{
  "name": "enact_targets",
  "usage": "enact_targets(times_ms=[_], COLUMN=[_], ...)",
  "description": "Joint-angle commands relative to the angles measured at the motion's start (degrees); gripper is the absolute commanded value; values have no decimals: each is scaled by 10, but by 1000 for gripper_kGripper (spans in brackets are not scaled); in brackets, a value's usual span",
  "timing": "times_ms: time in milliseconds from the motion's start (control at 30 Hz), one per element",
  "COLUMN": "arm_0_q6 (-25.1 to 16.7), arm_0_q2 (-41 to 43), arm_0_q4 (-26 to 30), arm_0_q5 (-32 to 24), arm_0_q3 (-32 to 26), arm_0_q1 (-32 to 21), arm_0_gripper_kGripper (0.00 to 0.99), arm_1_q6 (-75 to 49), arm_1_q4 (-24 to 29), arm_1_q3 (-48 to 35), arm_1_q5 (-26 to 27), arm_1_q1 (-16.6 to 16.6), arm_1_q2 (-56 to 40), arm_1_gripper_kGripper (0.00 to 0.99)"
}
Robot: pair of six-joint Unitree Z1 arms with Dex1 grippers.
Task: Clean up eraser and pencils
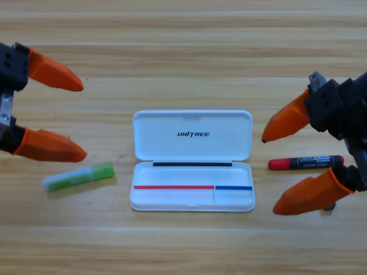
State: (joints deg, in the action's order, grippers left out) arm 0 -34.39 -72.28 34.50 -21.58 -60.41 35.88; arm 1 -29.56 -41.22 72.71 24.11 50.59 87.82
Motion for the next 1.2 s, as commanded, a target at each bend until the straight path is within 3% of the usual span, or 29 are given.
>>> enact_targets(times_ms=[33, 333, 467, 667, 867, 933, 1067, 1200], arm_0_q6=[4, -2, -5, -75, -144, -149, -152, -149], arm_0_q2=[-14, -15, -36, -129, -284, -319, -364, -385], arm_0_q4=[12, 22, 41, 98, 166, 167, 167, 168], arm_0_q5=[7, 27, 80, 194, 223, 225, 225, 222], arm_0_q3=[-4, -7, -37, -126, -217, -223, -221, -200], arm_0_q1=[11, 11, 11, -25, -102, -112, -114, -113], arm_0_gripper_kGripper=[990, 989, 985, 960, 939, 928, 917, 917], arm_1_q6=[16, 64, 121, 195, 209, 225, 242, 289], arm_1_q4=[-5, -5, -11, -47, -51, -47, -34, -30], arm_1_q3=[5, 8, 7, 12, -9, -9, -11, -16], arm_1_q5=[-2, -20, -27, -35, -45, -62, -155, -189], arm_1_q1=[13, 2, -45, -112, -160, -172, -172, -171], arm_1_q2=[26, 20, 11, 47, 111, 130, 167, 198], arm_1_gripper_kGripper=[990, 989, 989, 988, 989, 990, 990, 990])
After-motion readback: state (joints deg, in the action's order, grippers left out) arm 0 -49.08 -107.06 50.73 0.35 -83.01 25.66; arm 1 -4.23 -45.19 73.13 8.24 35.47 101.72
